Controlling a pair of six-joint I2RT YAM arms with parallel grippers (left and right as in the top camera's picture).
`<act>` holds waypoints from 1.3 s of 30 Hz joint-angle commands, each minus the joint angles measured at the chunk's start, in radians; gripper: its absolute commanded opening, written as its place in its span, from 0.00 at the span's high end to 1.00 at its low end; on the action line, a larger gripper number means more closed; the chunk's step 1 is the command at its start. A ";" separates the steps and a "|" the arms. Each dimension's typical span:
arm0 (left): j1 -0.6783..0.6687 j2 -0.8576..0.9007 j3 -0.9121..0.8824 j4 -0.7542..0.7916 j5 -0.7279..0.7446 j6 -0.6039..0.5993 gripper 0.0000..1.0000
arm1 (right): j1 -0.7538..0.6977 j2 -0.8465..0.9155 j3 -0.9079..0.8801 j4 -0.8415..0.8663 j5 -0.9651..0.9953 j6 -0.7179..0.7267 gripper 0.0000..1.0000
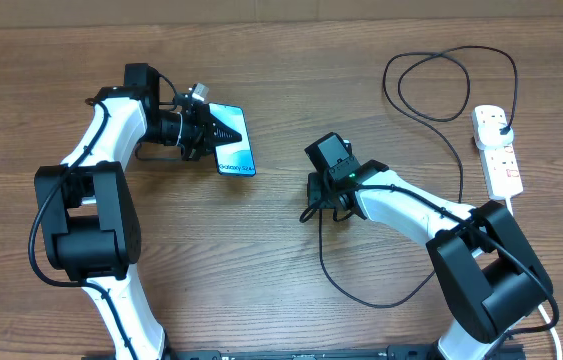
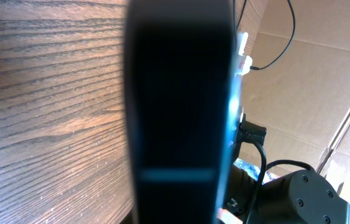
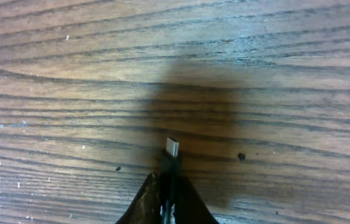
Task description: Plug charger to phone and switch on socket
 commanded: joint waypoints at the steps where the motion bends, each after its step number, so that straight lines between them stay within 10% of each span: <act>1: -0.007 -0.006 -0.005 0.001 0.027 -0.007 0.96 | 0.003 0.013 -0.007 0.006 0.009 -0.010 0.80; 21: 0.003 -0.007 -0.005 0.021 0.038 -0.004 0.95 | -0.013 -0.011 0.026 -0.116 -0.012 -0.029 0.96; 39: 0.011 -0.253 -0.005 -0.015 0.271 0.200 0.95 | -0.098 -0.386 0.032 -0.109 -0.933 -0.373 0.96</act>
